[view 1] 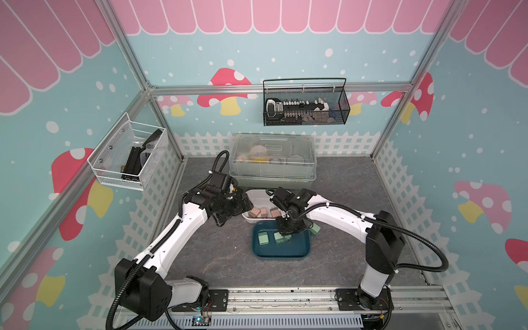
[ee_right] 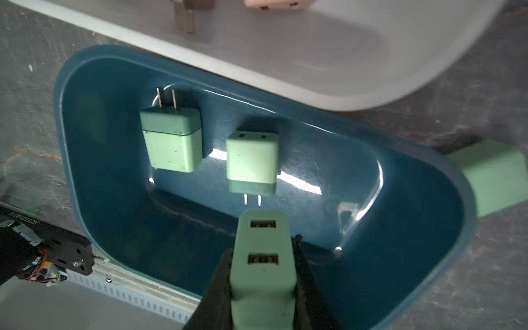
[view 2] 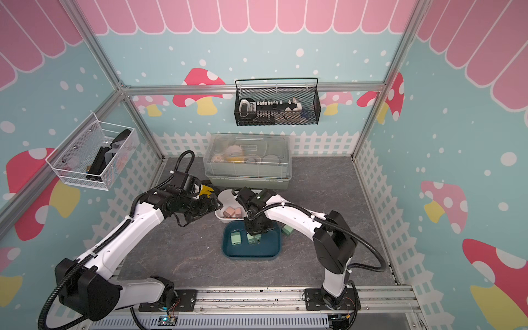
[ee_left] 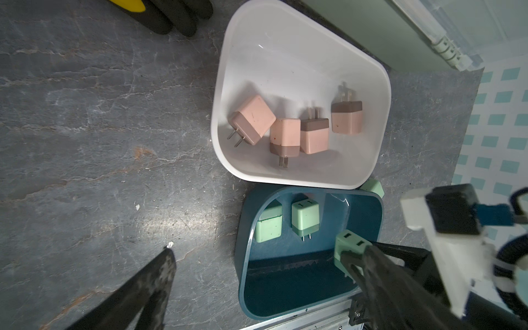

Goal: Place the plugs by color into the storage box
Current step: Place the plug in the storage box.

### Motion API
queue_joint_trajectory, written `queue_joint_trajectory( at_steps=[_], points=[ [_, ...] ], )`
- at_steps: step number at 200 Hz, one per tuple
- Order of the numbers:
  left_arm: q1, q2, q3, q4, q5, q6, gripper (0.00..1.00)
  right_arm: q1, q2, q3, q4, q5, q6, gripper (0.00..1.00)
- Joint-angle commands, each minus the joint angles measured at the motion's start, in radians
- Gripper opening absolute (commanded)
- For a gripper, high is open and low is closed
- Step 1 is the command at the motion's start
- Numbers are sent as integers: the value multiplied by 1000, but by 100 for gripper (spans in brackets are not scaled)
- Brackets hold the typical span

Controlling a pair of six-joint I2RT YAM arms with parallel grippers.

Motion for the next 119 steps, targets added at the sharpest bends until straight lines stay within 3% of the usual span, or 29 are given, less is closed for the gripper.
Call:
queue_joint_trajectory(
  at_steps=[1, 46, 119],
  points=[
    [7, -17, -8, 9, 5, -1, 98, 39, 55, 72, -23, 8, -47, 15],
    [8, -20, -11, 4, 5, 7, 98, 97, 177, 140, -46, 20, -88, 15],
    [10, -31, -20, 3, 12, 20, 98, 97, 284, 247, -88, 117, -102, 16]
  ],
)
